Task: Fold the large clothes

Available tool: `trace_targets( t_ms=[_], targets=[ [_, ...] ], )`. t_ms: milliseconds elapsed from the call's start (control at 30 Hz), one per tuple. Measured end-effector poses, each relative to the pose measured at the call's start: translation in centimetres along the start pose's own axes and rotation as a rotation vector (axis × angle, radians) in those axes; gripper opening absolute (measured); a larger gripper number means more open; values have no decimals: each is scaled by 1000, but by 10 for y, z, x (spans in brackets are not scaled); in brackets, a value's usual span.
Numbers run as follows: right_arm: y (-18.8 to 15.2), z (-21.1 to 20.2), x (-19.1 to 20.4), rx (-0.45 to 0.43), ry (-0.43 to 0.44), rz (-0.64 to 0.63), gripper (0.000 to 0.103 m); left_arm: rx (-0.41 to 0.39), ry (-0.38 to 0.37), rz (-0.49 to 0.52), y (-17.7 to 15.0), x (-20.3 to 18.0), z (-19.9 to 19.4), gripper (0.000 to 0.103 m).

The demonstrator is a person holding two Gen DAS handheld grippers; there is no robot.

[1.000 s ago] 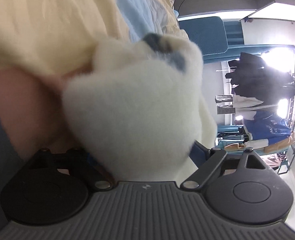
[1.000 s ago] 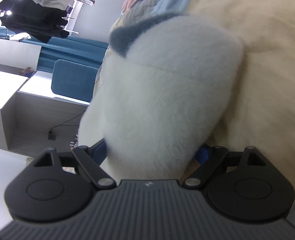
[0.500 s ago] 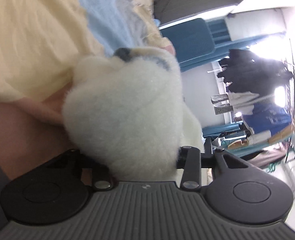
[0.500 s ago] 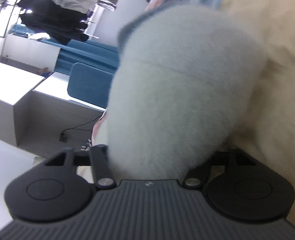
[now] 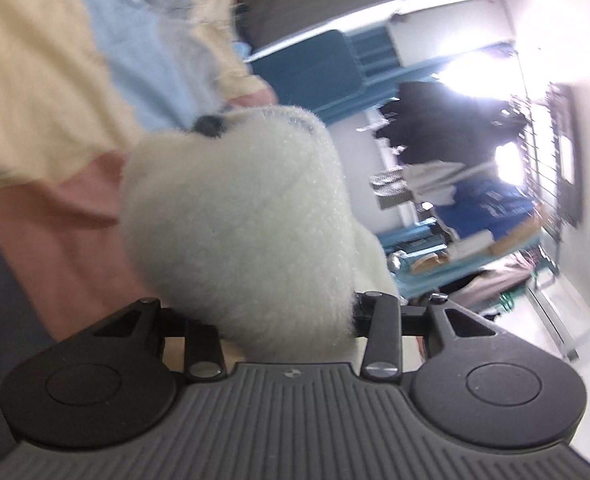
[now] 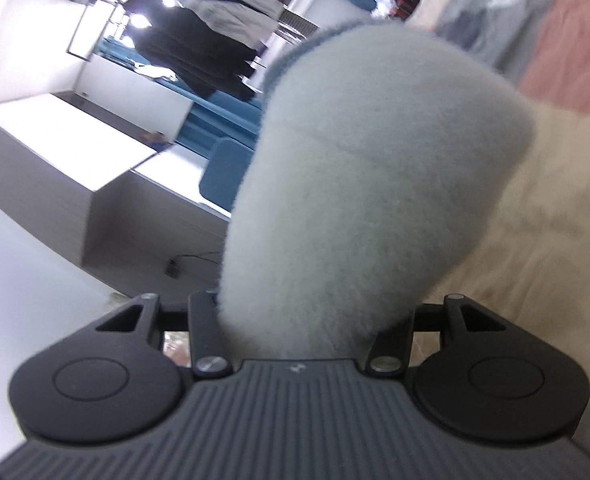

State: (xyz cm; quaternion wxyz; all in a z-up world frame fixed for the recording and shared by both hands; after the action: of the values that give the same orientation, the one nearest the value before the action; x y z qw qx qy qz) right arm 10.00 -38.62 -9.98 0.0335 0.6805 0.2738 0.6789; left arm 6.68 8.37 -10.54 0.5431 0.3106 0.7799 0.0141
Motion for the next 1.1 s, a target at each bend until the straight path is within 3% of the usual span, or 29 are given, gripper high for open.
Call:
trace_targets(
  t_ms=[333,633,833,1100],
  targets=[
    [103,-23,40,-86,76,-30,53,21,-104,121,-18,-136,8,46],
    [218,-26,34,-166,58,-47,54,108,-167,174,-64,-252,90,46],
    [273,-17,-21,-213,-16,-16,54,189,-153,178,-109,-270,194,46],
    [292,7,-149,-230,-160,77,54,280,-81,297,-174,-229,323,46]
  ],
)
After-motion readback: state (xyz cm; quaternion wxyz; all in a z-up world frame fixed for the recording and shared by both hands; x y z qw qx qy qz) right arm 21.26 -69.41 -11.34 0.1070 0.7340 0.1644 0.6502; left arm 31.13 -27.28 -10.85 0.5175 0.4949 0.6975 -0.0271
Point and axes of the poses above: each gripper's, at about its wrist camera, not at the fingertips, and z roughly the way its jaws point, x to its left, y to its top, the point moved 4 cm from there along z, roughly the way its jaws point, and after that the axes turned 9 degrees about y, right-handed, at the moved point
